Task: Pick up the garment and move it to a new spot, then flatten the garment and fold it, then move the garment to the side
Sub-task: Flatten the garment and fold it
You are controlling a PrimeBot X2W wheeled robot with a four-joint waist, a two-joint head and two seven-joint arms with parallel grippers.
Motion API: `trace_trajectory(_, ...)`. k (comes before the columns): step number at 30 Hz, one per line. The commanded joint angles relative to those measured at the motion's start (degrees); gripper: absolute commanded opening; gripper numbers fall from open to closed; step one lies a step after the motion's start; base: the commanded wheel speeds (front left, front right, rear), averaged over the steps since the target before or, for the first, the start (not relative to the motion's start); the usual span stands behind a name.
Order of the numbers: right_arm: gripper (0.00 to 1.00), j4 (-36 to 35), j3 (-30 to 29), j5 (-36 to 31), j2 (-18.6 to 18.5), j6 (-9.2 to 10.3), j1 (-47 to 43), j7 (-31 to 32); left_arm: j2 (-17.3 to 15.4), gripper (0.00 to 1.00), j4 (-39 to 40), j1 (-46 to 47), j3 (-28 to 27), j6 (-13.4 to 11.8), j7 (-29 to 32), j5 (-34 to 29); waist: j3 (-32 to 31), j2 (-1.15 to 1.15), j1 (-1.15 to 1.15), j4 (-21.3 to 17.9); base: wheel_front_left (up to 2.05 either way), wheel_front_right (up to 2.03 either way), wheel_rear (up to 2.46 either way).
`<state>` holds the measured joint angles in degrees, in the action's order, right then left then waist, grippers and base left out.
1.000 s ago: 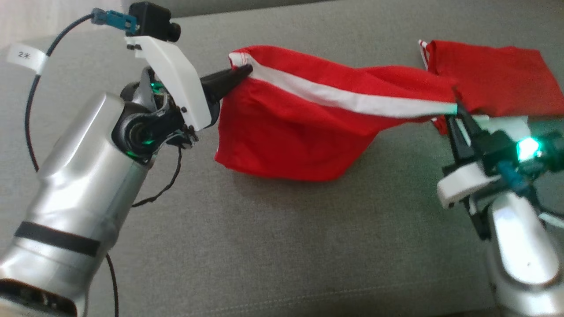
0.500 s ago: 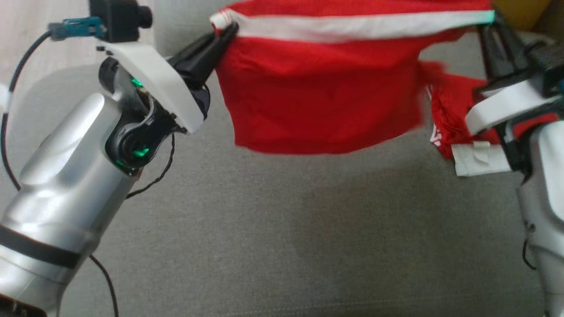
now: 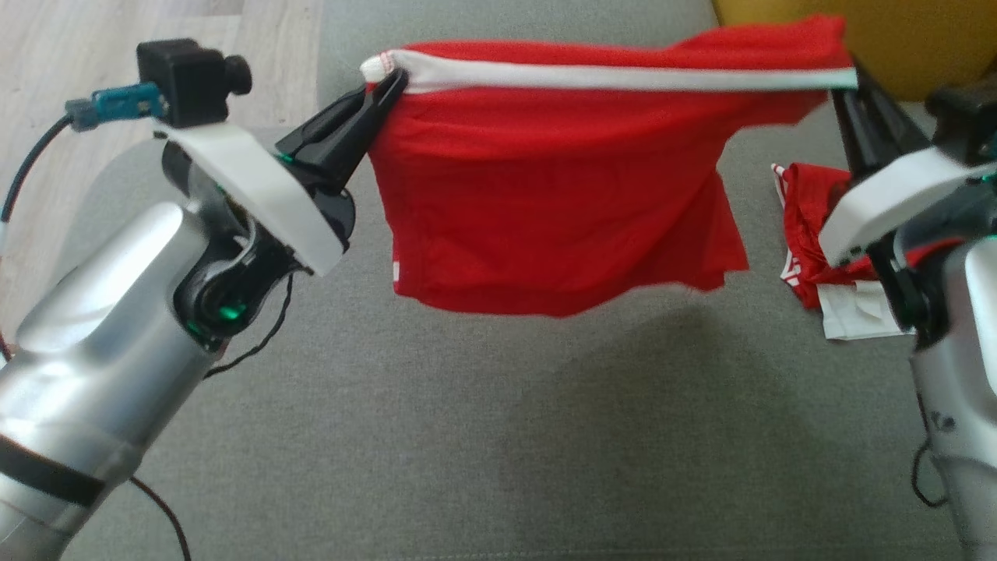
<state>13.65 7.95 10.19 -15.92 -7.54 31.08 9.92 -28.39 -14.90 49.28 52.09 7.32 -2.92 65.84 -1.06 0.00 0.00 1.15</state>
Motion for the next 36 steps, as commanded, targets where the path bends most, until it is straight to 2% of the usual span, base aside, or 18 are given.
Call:
trace_trajectory(1,0.0,-2.4,0.8,1.0,-1.5,0.05,0.5,1.6,-2.9,0.0,1.4,2.1,-2.4,0.2,-1.1,0.9,-0.3,0.0,0.0,0.3,0.0,0.0,0.0)
trace_trajectory(5,0.0,-3.6,2.1,2.9,-3.0,0.05,-1.6,5.0,-3.7,0.0,2.1,1.0,-1.8,0.2,-2.2,1.8,-0.7,0.0,0.0,0.6,0.0,0.0,0.0)
trace_trajectory(13,0.0,-9.7,4.5,7.2,-8.4,0.05,-5.9,16.7,-6.1,0.0,4.7,-0.3,-1.6,0.1,-3.9,2.4,-0.1,0.0,0.0,1.4,0.0,0.0,0.0)
trace_trajectory(17,0.0,-12.7,6.2,8.5,-11.1,0.05,-2.9,21.5,-6.7,0.0,4.4,2.3,-2.2,-0.4,-2.8,1.8,3.1,0.0,0.0,1.2,0.0,0.0,0.0)
trace_trajectory(21,0.0,-12.5,9.4,9.1,-13.4,0.05,4.5,23.7,-5.9,0.0,1.8,7.3,-3.1,-0.5,-0.9,1.5,8.4,0.0,0.0,1.0,0.0,0.0,0.0)
trace_trajectory(27,0.0,-3.1,16.9,13.4,-13.5,0.05,22.2,24.3,-3.2,0.0,-7.0,18.2,-4.4,-0.3,0.7,-0.2,17.2,0.0,0.0,0.7,0.0,0.0,0.0)
trace_trajectory(28,0.0,1.8,19.1,12.9,-13.4,0.05,29.2,22.6,-1.9,0.0,-10.8,22.1,-4.7,-0.2,0.0,-1.3,19.3,0.0,0.0,0.8,0.0,0.0,0.0)
trace_trajectory(31,0.0,9.8,20.3,10.2,-11.9,0.05,39.0,17.0,-0.1,0.0,-16.9,27.9,-5.9,-0.1,-3.2,-3.3,22.0,0.0,0.0,0.9,0.0,0.0,0.0)
trace_trajectory(36,0.0,22.5,17.8,3.6,-6.4,0.05,49.0,4.1,2.6,0.0,-24.6,35.0,-7.6,0.0,-10.1,-6.5,25.0,0.0,0.0,0.4,0.0,0.0,0.0)
